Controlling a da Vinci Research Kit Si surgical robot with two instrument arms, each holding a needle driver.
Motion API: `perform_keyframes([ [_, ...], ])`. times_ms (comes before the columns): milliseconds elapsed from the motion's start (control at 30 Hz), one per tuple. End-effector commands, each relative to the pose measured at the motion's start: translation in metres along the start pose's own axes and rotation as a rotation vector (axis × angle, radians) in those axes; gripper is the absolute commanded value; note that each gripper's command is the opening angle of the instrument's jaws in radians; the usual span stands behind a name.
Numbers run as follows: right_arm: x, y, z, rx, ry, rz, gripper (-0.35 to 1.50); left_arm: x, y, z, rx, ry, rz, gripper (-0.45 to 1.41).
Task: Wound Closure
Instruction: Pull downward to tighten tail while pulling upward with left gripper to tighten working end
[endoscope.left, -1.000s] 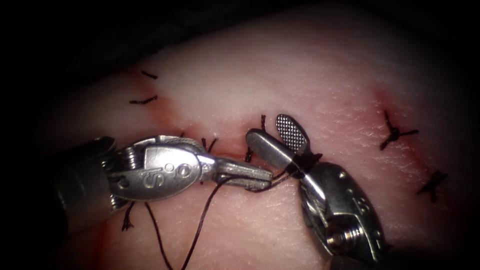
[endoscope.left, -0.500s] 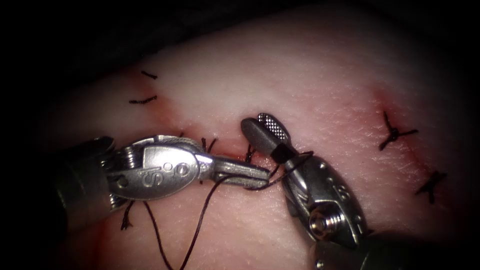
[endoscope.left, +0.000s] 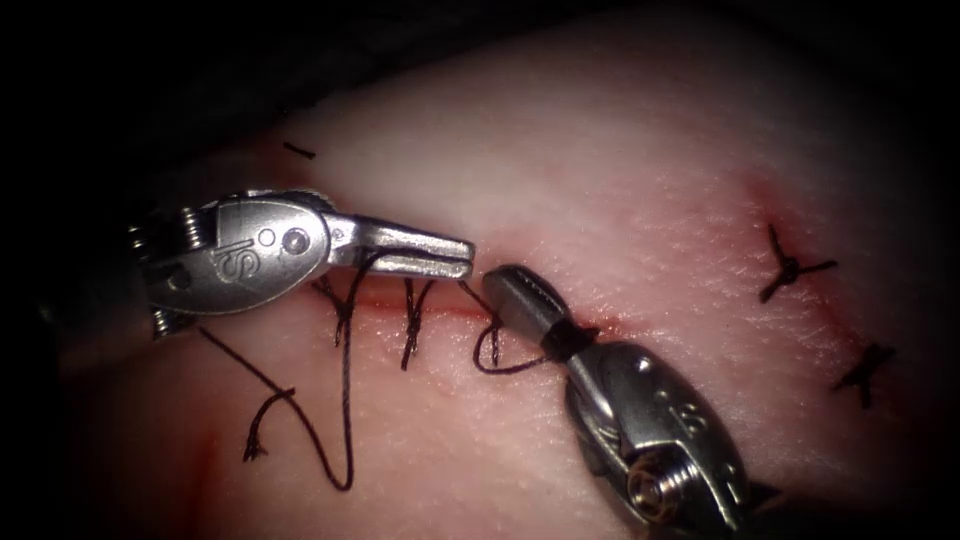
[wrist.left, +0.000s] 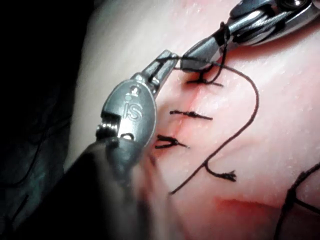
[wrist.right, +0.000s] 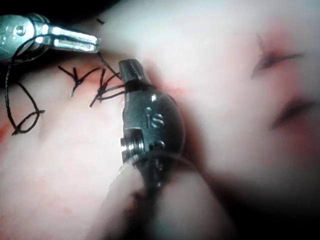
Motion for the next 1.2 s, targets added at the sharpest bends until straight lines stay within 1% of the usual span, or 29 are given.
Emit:
perform_keyframes([
  [33, -0.0003, -0.001, 0.0007, 0.01, 0.003, 0.0, -0.35, -0.0004, -0.002, 0.0004, 0.013, -0.001, -0.005, -0.45],
  [167, -0.0008, -0.0012, 0.0002, 0.018, 0.001, -0.01, -0.35, -0.0017, -0.0054, 0.0004, 0.042, -0.024, -0.034, -0.45],
  [233, -0.001, -0.0014, -0.0001, 0.02, -0.003, -0.014, -0.35, -0.003, -0.0074, 0.0016, 0.067, -0.041, -0.044, -0.45],
  [300, -0.0013, -0.0015, -0.0003, 0.021, -0.007, -0.024, -0.35, -0.0037, -0.0086, 0.0024, 0.064, -0.044, -0.047, -0.45],
  [400, -0.0018, -0.0017, -0.0008, 0.027, -0.01, -0.03, -0.35, -0.0056, -0.0112, 0.0043, 0.066, -0.038, -0.08, -0.45],
  [467, -0.002, -0.0018, -0.0011, 0.026, -0.011, -0.039, -0.35, -0.0064, -0.0123, 0.0049, 0.066, -0.029, -0.096, -0.45],
  [500, -0.0022, -0.0019, -0.0013, 0.029, -0.013, -0.041, -0.35, -0.0075, -0.0136, 0.0054, 0.074, -0.027, -0.113, -0.45],
  [567, -0.0024, -0.0021, -0.0016, 0.032, -0.013, -0.048, -0.35, -0.0086, -0.0149, 0.0056, 0.083, -0.03, -0.117, -0.45],
  [633, -0.0024, -0.0022, -0.0017, 0.031, -0.012, -0.054, -0.35, -0.0094, -0.0156, 0.0057, 0.088, -0.033, -0.127, -0.45],
  [667, -0.0024, -0.0023, -0.0019, 0.036, -0.016, -0.062, -0.35, -0.0104, -0.0163, 0.0057, 0.093, -0.036, -0.13, -0.45],
  [800, -0.0027, -0.0026, -0.0024, 0.042, -0.007, -0.083, -0.35, -0.0121, -0.0179, 0.0053, 0.101, -0.044, -0.132, -0.45],
  [867, -0.0029, -0.0028, -0.0026, 0.053, -0.007, -0.109, -0.35, -0.0129, -0.0187, 0.005, 0.113, -0.048, -0.136, -0.45],
  [900, -0.0033, -0.0029, -0.0029, 0.061, -0.003, -0.165, -0.35, -0.0135, -0.0193, 0.0049, 0.126, -0.048, -0.14, -0.45],
  [933, -0.0034, -0.0029, -0.003, 0.068, -0.002, -0.185, -0.35, -0.0139, -0.0196, 0.005, 0.129, -0.05, -0.144, -0.45],
  [1100, -0.0042, -0.0029, -0.0034, 0.095, 0.006, -0.257, -0.35, -0.0153, -0.0194, 0.0062, 0.141, -0.061, -0.155, -0.45],
  [1200, -0.0045, -0.0029, -0.0036, 0.111, 0.019, -0.279, -0.35, -0.0155, -0.0195, 0.0064, 0.141, -0.057, -0.159, -0.45],
])
